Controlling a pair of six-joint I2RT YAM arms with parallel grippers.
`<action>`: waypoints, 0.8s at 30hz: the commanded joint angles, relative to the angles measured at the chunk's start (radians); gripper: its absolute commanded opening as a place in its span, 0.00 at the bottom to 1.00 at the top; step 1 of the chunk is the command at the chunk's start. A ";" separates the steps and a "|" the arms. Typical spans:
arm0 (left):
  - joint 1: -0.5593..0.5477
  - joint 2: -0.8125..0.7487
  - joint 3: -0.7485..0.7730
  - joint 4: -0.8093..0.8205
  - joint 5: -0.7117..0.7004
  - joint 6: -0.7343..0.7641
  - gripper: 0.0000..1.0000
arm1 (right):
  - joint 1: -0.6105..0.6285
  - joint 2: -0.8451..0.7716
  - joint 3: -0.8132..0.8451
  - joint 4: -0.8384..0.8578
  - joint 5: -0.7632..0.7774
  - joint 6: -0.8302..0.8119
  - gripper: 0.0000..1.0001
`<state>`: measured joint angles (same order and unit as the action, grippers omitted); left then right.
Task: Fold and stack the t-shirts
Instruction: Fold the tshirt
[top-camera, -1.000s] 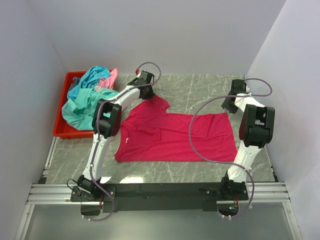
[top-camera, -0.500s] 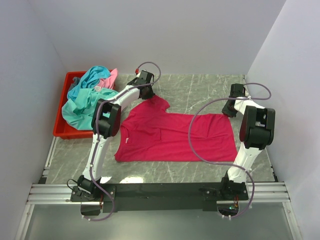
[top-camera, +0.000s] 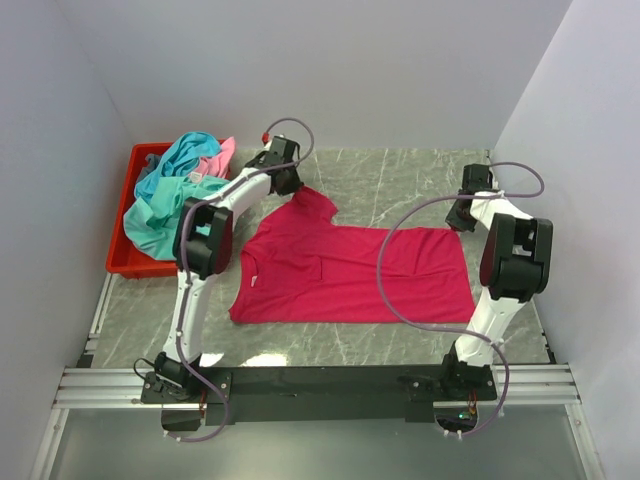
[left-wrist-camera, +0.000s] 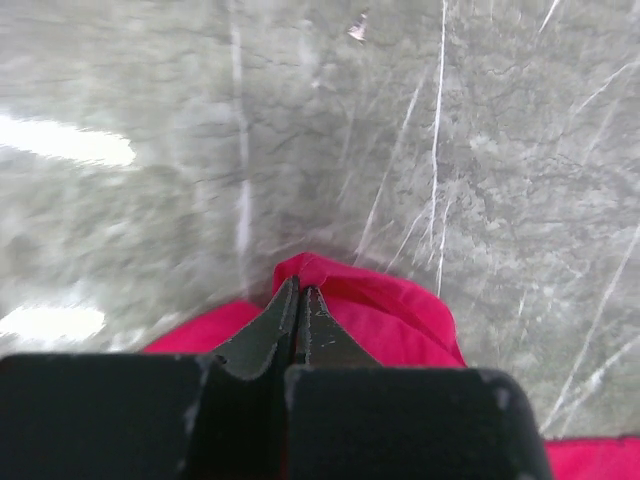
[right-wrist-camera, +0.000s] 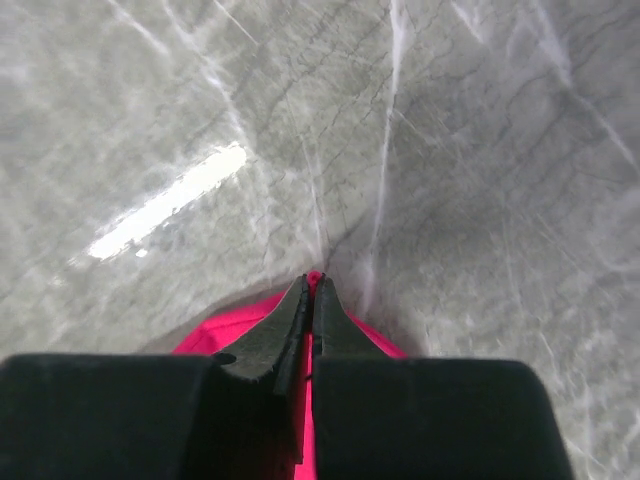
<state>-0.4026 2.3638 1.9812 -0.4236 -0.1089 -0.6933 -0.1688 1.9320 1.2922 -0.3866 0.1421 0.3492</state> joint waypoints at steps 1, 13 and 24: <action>0.018 -0.150 -0.059 0.058 0.014 0.011 0.00 | -0.006 -0.132 0.000 -0.021 0.019 -0.027 0.00; 0.018 -0.452 -0.384 0.071 0.002 0.072 0.00 | -0.006 -0.341 -0.143 -0.078 0.008 -0.038 0.00; 0.021 -0.745 -0.630 0.060 -0.046 0.011 0.00 | -0.006 -0.418 -0.191 -0.063 0.011 -0.056 0.00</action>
<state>-0.3809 1.6814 1.3640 -0.3855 -0.1253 -0.6636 -0.1692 1.5467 1.0805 -0.4656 0.1383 0.3164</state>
